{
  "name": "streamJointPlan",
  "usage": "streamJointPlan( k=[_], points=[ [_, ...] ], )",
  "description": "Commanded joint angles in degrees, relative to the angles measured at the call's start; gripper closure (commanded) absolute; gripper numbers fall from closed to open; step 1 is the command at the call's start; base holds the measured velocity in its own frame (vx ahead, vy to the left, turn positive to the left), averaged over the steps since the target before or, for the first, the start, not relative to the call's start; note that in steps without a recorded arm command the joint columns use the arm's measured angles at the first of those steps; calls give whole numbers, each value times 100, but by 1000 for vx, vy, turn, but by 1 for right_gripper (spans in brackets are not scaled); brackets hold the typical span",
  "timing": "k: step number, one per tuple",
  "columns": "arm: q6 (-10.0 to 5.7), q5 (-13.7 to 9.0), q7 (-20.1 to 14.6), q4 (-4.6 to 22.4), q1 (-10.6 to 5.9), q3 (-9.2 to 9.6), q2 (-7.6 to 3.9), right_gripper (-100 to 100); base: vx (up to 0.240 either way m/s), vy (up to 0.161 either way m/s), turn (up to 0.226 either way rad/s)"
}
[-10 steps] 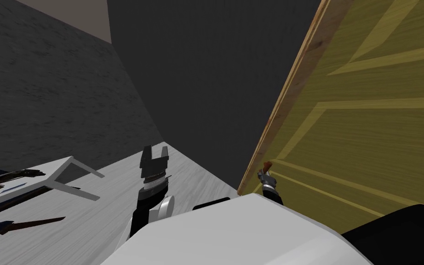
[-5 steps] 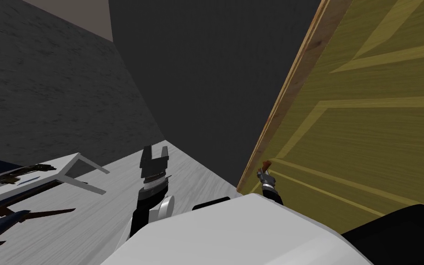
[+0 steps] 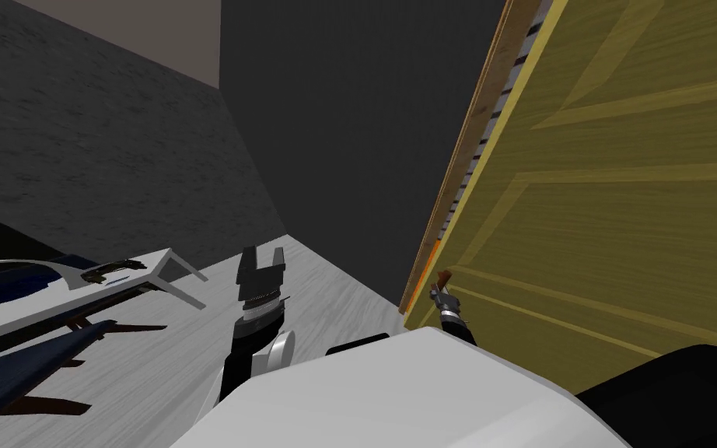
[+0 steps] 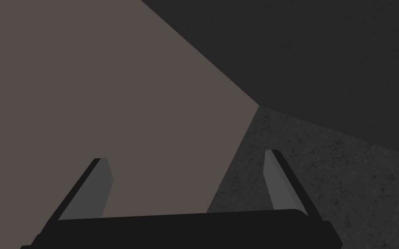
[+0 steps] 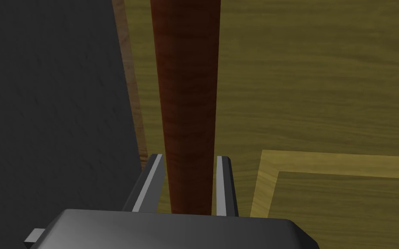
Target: Pull the door open
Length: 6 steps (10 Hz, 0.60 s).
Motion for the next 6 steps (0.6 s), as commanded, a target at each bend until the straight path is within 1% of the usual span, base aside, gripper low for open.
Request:
streamJointPlan(
  k=[1,2,3,4,6],
  points=[
    [9,79,-72,-42,21,138,-17,100,-244,19,69],
    [48,35,-11,-119,59,65,-9,100,-108,7,30],
    [37,126,-83,-187,122,228,-35,100,-164,10,70],
    [29,144,-100,-200,133,259,-44,100,-233,5,64],
    [-18,246,-195,-274,198,432,-95,100,-246,7,70]
  ],
)
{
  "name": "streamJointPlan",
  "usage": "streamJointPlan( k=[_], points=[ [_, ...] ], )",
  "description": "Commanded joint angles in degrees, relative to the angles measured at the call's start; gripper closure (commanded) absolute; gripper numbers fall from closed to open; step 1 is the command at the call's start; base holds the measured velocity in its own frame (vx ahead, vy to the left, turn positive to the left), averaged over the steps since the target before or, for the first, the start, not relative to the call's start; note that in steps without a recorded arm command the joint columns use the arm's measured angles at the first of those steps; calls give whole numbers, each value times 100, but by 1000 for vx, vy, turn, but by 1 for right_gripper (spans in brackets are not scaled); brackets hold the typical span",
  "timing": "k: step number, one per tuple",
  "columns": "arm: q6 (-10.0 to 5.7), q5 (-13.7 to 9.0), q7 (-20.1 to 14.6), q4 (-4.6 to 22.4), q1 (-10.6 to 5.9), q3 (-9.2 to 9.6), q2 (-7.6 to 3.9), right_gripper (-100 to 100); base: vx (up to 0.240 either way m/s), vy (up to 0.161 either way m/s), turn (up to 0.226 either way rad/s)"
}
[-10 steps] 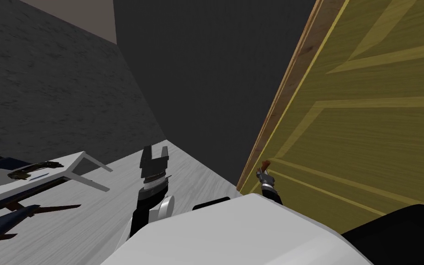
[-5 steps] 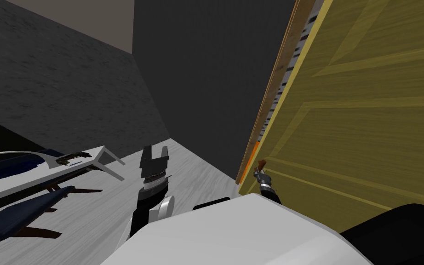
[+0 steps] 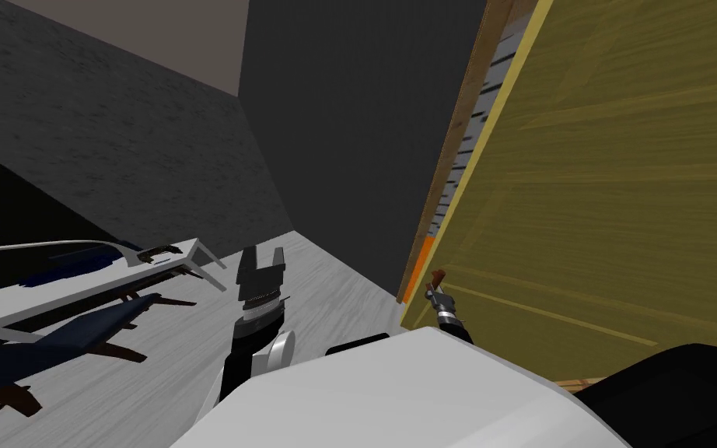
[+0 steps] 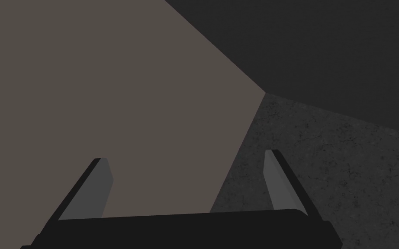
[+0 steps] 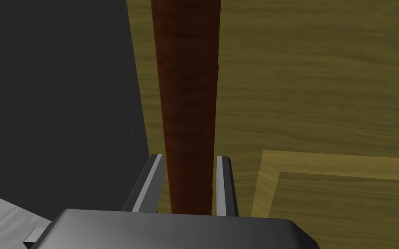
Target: Pull the door open
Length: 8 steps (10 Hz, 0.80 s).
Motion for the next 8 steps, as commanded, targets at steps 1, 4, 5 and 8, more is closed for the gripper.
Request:
streamJointPlan(
  k=[1,4,5,8],
  points=[
    [-3,84,-64,-100,93,154,-31,100,-236,24,59],
    [-39,137,-113,-131,114,236,-63,100,-210,13,47],
    [-65,209,-174,-177,173,364,-93,100,-144,-11,45],
    [-150,338,-301,-269,271,580,-189,100,-218,-19,67]
  ],
)
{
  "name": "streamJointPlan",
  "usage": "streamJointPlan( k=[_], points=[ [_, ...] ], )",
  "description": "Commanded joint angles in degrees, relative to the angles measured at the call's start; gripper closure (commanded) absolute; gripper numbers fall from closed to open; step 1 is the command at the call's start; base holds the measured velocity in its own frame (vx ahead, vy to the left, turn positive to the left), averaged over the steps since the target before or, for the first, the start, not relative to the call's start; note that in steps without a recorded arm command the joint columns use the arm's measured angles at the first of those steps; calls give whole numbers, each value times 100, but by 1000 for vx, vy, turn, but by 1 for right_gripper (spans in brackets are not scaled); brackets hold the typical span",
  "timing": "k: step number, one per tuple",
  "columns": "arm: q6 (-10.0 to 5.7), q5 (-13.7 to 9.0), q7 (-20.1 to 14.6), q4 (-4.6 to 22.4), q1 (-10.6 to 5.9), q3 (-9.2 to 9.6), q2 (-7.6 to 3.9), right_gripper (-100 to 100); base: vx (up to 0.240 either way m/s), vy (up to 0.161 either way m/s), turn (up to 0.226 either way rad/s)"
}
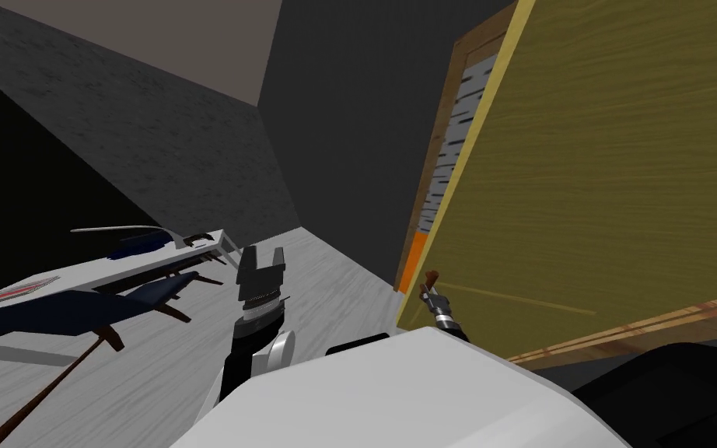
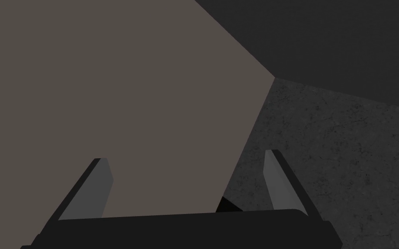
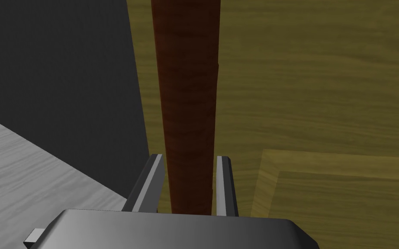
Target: Pull the door open
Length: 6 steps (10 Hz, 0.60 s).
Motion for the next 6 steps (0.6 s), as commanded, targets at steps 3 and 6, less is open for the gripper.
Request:
streamJointPlan(
  k=[3,6],
  points=[
    [-124,195,-194,-126,163,328,-144,100,-273,2,71],
    [-144,252,-227,-232,261,418,-202,100,-150,-11,43]
  ],
)
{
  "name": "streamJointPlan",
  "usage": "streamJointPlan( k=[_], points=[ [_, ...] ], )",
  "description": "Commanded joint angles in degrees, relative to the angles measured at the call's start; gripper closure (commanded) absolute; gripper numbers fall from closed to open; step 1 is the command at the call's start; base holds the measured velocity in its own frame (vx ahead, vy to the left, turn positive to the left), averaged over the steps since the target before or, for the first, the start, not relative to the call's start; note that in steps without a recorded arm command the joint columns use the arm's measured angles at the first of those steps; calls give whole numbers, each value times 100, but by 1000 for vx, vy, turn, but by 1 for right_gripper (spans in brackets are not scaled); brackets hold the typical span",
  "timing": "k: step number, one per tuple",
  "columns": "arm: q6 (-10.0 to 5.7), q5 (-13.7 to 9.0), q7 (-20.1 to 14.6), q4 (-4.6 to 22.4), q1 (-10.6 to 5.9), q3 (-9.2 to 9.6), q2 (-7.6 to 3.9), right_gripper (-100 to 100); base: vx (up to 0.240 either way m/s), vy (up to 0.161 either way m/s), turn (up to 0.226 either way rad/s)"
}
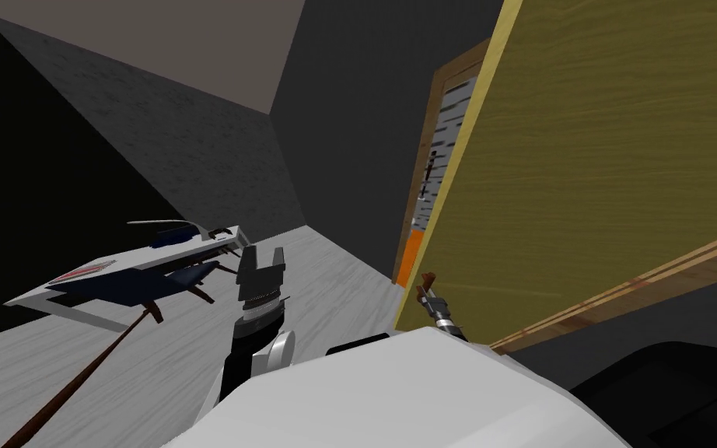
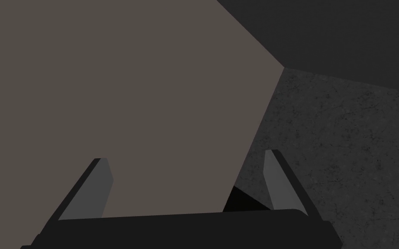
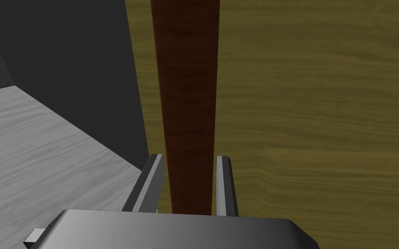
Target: Pull the door open
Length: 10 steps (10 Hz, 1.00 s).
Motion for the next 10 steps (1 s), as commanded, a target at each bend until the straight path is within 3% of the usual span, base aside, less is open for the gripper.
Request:
streamJointPlan(
  k=[1,6,7,10],
  points=[
    [-78,69,-66,-17,48,109,-46,100,-186,-45,55],
    [-326,288,-263,-86,207,447,-204,100,-194,-44,67],
    [-287,264,-226,-126,190,406,-189,100,-103,-4,17],
    [-467,356,-392,-30,243,550,-304,100,-189,-32,117]
  ],
)
